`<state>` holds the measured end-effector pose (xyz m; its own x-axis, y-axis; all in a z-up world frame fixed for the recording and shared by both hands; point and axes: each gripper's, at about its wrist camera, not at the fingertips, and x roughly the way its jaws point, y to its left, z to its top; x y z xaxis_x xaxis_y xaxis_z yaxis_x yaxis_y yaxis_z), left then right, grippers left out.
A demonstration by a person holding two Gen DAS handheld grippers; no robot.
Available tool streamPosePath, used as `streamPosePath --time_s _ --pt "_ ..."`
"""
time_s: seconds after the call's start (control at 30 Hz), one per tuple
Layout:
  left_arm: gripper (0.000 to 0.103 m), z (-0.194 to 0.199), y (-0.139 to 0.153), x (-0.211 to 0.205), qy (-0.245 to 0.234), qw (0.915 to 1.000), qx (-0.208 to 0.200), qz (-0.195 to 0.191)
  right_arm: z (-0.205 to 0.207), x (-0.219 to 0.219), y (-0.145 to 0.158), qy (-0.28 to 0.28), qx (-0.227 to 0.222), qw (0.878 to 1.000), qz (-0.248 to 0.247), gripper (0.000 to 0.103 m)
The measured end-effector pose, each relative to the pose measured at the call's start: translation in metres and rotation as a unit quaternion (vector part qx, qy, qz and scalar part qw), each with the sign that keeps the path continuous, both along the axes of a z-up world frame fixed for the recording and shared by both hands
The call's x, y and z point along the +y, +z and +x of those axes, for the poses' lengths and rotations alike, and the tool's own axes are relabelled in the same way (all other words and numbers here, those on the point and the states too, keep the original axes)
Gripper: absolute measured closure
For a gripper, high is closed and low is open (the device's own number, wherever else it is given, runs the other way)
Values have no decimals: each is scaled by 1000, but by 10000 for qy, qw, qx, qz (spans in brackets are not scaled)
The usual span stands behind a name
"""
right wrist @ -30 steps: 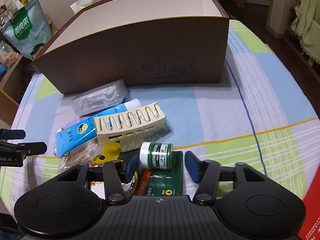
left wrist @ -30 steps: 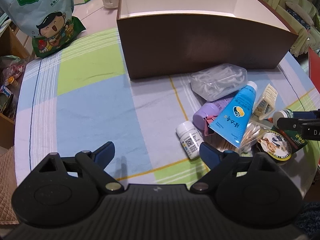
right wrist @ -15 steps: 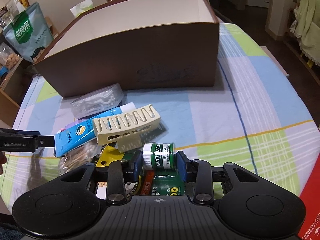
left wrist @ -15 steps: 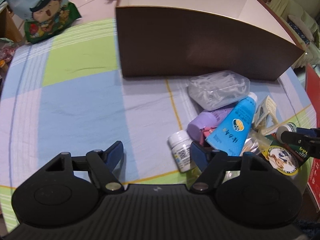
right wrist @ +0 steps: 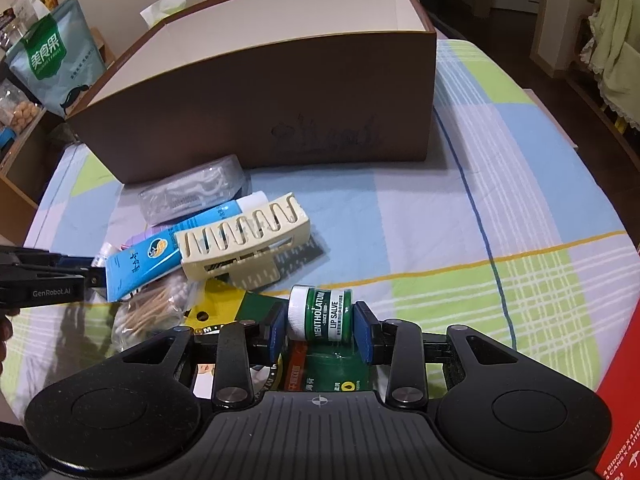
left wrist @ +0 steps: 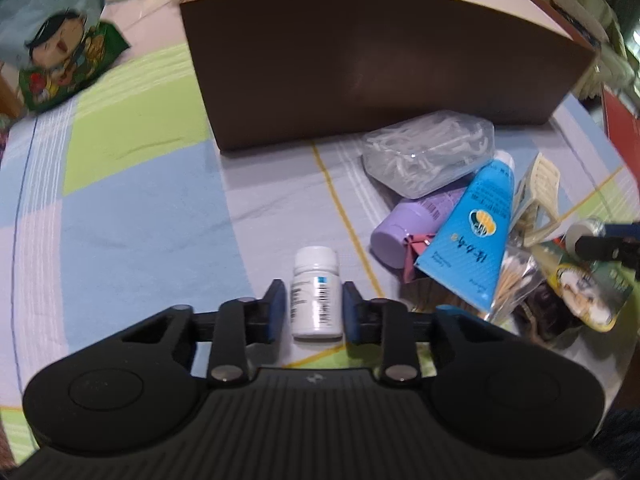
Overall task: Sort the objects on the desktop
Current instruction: 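Grasp the white pill bottle with the left tool while the right tool grasps the green blister card, then lift the pill bottle and blister card over the box with both tools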
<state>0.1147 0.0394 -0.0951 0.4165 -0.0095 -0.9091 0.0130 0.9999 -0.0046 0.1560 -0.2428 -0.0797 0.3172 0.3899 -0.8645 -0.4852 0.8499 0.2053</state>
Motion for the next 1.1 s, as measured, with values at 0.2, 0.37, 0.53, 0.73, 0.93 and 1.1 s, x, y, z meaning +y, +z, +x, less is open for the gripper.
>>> streamPosePath --time_s 0.2,0.37,0.53,0.73,0.93,1.1 --pt "80 -3 0 -2 -381 9991 -87 132 -1 3 -8 182 23 9997 -191 68" --pt "81 -7 1 7 -219 9995 -36 -241 -3 0 -5 192 14 9998 -111 69" --pt "81 -14 12 15 -47 9982 -90 -598 -3 -7 6 155 9 9998 105 69" --pt "81 -20 46 10 -77 9969 -406 -662 -2 -13 35 169 -173 9987 439 69" --pt "81 -17 82 3 -205 9944 -785 -676 5 -15 65 270 -481 9966 607 69" --pt "81 -6 110 -3 -396 9914 -1113 -566 17 -12 91 388 -744 9936 756 69"
